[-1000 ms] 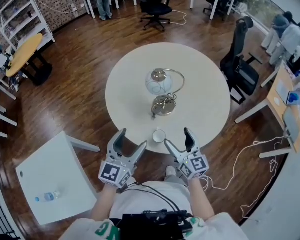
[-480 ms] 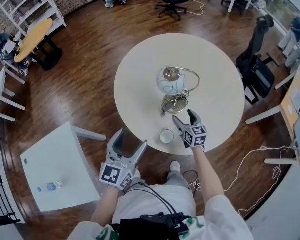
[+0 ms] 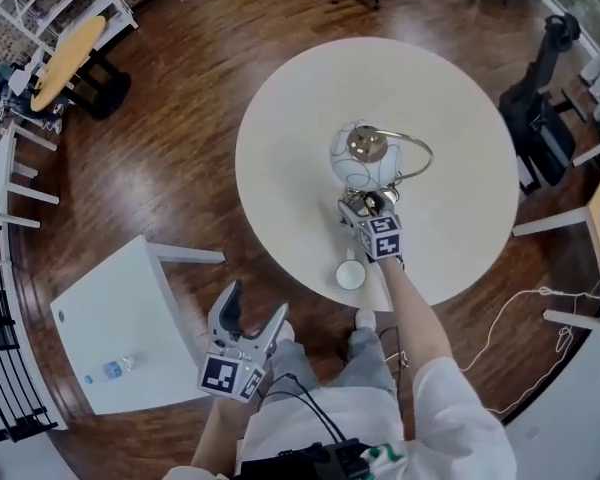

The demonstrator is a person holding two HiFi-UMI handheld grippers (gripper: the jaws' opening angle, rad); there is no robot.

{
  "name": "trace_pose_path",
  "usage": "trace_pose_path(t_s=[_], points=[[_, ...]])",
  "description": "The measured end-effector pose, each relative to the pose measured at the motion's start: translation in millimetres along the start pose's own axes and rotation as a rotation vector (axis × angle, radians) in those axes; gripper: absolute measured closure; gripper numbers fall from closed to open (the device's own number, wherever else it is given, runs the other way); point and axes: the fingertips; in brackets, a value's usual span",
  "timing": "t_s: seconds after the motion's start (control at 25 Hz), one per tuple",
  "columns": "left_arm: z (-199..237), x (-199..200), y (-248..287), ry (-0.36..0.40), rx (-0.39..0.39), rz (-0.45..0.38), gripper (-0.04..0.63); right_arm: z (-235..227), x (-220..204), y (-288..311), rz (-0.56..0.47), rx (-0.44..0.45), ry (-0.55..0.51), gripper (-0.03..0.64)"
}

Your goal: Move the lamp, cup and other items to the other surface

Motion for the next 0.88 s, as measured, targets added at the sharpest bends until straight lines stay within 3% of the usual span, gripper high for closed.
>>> trace_pose_path(t_s=[0.2, 0.36, 0.52, 0.68, 0.88], points=[[16, -9, -13, -0.007, 0.041, 0.021, 0.23, -5, 13, 35, -0.024, -0.06, 0.043, 0.305], [29, -17, -29, -0.015, 0.075, 0.037, 0.23, -19, 37, 42, -0.107, -0.135, 0.183, 0.517], [35, -21, -42, -0.018, 0.084, 0.046, 0.23, -17, 41, 34, -0.16, -0.167, 0.229, 0.534], [36, -22, -49, -0.02, 0.083, 0.039, 0.23, -18, 39, 19, -0.153, -0.212, 0.162, 0.545], [31, -29, -50, -0.032, 0.075, 0.027, 0.23, -9, 65, 2, -0.181, -0.152, 0.156, 0.597]])
Point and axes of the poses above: the fingertips, and each gripper's own axes: y forward along the fingers, z to its left, x out of its top
